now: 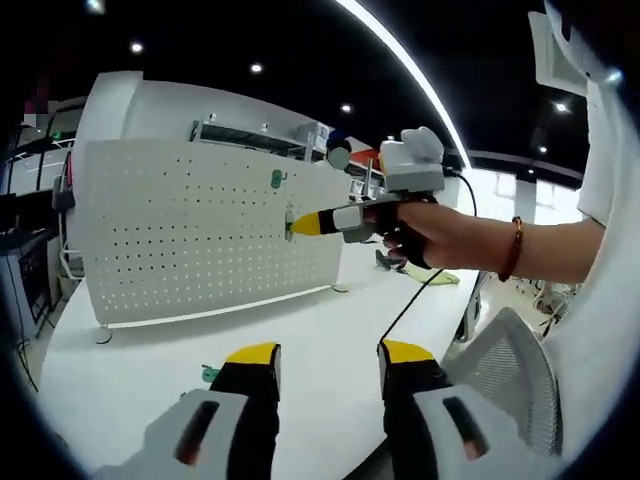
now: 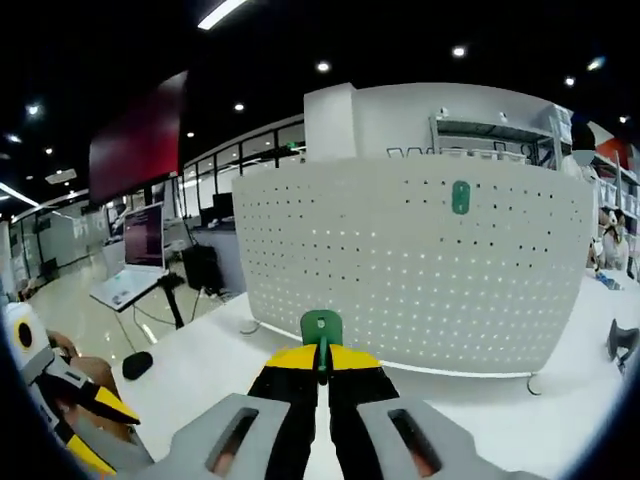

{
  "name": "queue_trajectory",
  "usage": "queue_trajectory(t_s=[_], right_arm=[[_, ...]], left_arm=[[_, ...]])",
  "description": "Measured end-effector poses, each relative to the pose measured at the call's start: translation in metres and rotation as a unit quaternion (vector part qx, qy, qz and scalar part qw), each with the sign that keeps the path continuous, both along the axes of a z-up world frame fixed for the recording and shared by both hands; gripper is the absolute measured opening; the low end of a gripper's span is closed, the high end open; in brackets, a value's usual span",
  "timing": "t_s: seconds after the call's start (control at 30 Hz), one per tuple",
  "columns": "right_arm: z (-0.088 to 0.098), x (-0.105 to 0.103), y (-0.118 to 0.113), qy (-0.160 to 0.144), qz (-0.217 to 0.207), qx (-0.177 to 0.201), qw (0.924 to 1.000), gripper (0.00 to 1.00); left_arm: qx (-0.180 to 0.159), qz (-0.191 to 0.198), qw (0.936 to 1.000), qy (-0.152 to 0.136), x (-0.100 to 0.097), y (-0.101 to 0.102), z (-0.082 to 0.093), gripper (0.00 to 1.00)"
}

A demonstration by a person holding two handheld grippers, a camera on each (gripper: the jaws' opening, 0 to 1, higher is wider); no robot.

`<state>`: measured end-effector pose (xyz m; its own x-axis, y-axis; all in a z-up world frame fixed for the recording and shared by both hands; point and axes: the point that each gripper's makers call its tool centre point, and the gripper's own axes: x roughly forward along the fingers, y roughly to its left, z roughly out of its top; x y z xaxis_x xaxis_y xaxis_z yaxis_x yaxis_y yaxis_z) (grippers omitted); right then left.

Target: Insert the hook assembly into the mounting plate slot until the hook locks in place.

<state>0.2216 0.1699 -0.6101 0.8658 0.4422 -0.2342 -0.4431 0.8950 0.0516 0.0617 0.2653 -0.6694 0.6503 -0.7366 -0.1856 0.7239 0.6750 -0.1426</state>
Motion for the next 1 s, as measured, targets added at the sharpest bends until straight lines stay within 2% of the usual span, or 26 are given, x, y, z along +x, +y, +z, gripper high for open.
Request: queue_trajectory(t_s=[0.13,0.43,0.6,1.0], right_arm=[[0.016,0.011,-0.006,-0.022,-0.01,0.003,0.9997,0.01],[0.035,0.037,-0.013,-0.036,-0.03,0.007,0.9989,0.01],[0.042,0.046,-0.016,-0.042,-0.04,0.008,0.9983,0.01],[0.055,0.068,-0.028,-0.056,-0.073,0.018,0.9956,0.01]], left_arm=[[-0.003,0.003,1.0,-0.007,0.002,0.002,0.002,0.42],[0.007,-0.006,0.9996,-0.027,0.004,0.002,0.005,0.56],[-0.012,0.003,0.9996,-0.026,0.008,0.004,0.007,0.61],[-0.008,0.01,0.9996,-0.025,0.012,0.008,0.003,0.67]])
